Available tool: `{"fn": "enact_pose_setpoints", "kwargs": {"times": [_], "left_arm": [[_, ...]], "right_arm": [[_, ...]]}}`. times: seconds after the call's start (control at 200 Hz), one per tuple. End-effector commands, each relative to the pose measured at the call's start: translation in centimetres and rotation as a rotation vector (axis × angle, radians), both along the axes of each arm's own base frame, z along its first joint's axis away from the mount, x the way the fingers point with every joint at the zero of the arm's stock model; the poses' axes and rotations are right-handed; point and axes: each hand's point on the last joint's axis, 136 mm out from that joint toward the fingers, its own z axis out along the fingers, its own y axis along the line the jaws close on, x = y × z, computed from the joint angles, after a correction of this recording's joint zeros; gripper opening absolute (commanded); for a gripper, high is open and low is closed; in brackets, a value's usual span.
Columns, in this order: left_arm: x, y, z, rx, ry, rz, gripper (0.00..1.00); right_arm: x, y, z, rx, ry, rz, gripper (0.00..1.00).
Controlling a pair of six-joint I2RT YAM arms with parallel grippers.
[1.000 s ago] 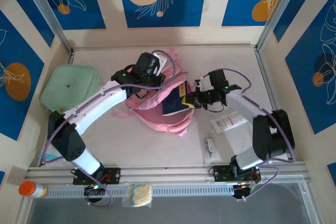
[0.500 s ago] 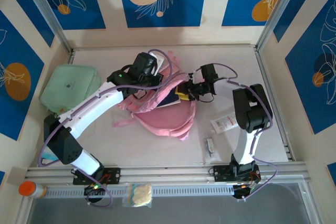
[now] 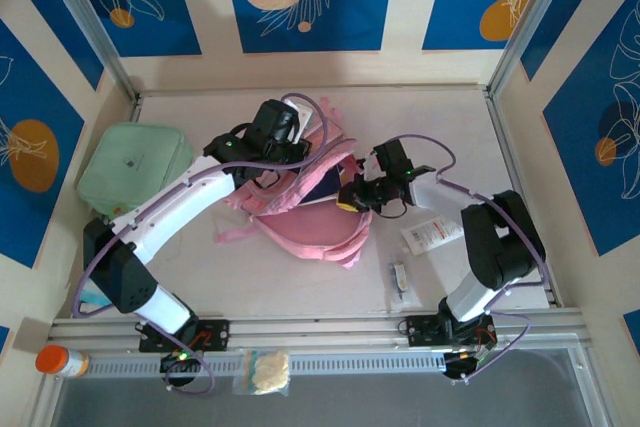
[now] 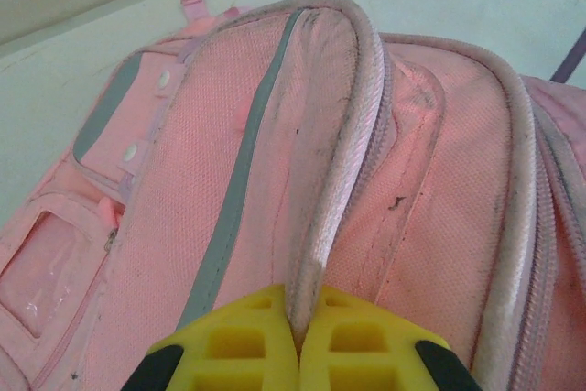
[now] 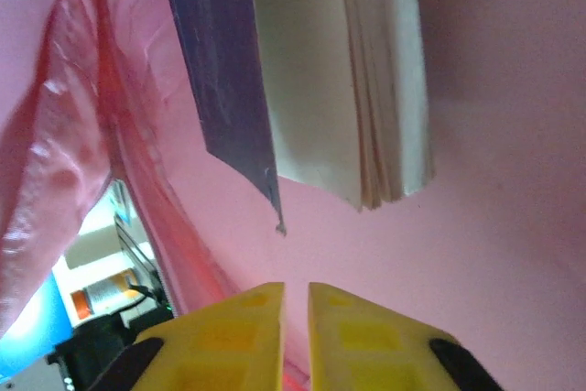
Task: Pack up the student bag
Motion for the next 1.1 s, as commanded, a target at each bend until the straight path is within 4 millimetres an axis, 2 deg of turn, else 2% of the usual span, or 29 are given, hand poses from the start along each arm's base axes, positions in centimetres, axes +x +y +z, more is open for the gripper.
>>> {"fn": "enact_pose_setpoints", "kwargs": {"times": [0.0,0.075,0.23,0.28,0.34,0.52,0.72,0.785,0.885,0.935,1.005,1.095], "left_arm": [[0.7,-0.8,3.1,-0.108,-0.067,0.006,0.0],[0.3,-0.9,3.1,-0.115,-0.054,-0.004,0.0],[-0.5,-1.1,2.5,-0.136,-0.024,-0.026,0.0],[-0.7,-1.2,2.0,-0.141,-0.008,-0.032,0.0],[-0.5,-1.2,1.4,-0.138,0.009,-0.018,0.0],[0.2,-1.8,-0.9,-0.153,0.05,0.017,0.0],[-0.2,-3.3,-4.9,-0.182,0.173,0.01,0.0],[-0.8,-3.5,-5.3,-0.2,0.21,0.001,0.22],[-2.6,-3.3,-3.5,-0.281,0.217,-0.027,0.44],[-3.4,-2.5,-2.4,-0.318,0.188,-0.018,0.5],[-4.2,-0.4,-1.7,-0.347,0.151,0.029,0.56],[-4.8,3.9,-3.2,-0.335,0.153,0.166,0.61]], "right_arm": [[2.7,0.2,-1.0,-0.019,-0.038,-0.077,0.06],[4.7,-0.1,-1.6,-0.058,-0.084,-0.111,0.0],[9.2,-1.4,-1.0,-0.047,-0.186,-0.194,0.0],[10.0,-1.3,-0.5,-0.018,-0.2,-0.186,0.0],[9.9,-1.0,0.0,0.005,-0.191,-0.159,0.0],[7.0,-2.3,1.8,0.013,-0.194,-0.133,0.0],[2.8,-6.9,4.2,-0.172,-0.178,-0.207,0.02],[1.4,-8.2,5.2,-0.225,-0.191,-0.231,0.02],[-0.6,-10.1,6.9,-0.31,-0.221,-0.258,0.02],[-1.5,-10.4,7.7,-0.339,-0.251,-0.248,0.02],[-2.8,-9.4,8.6,-0.342,-0.272,-0.168,0.05],[-4.7,-7.0,8.2,-0.354,-0.235,-0.052,0.05]]}}
